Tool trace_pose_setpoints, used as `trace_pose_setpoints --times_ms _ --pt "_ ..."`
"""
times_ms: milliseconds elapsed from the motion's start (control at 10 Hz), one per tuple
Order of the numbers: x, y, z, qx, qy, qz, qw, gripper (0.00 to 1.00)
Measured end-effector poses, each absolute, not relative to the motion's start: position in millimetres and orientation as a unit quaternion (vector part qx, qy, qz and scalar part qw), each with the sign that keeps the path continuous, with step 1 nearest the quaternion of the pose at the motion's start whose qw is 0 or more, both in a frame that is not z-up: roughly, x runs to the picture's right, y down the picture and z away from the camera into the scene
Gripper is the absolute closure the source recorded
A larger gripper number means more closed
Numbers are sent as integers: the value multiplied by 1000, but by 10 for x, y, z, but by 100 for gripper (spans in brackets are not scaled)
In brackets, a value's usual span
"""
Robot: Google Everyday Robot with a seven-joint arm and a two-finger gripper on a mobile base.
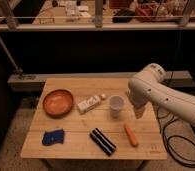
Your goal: Pick up the ceramic cup
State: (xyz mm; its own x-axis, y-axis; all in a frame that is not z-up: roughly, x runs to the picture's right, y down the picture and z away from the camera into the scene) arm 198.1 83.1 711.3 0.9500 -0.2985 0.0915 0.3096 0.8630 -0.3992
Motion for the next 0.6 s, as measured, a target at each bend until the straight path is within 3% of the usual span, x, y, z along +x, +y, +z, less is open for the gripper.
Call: trace_pose_setpoints --times_ms 600 --pt "1833 783 7245 -189 -27 -193 962 20"
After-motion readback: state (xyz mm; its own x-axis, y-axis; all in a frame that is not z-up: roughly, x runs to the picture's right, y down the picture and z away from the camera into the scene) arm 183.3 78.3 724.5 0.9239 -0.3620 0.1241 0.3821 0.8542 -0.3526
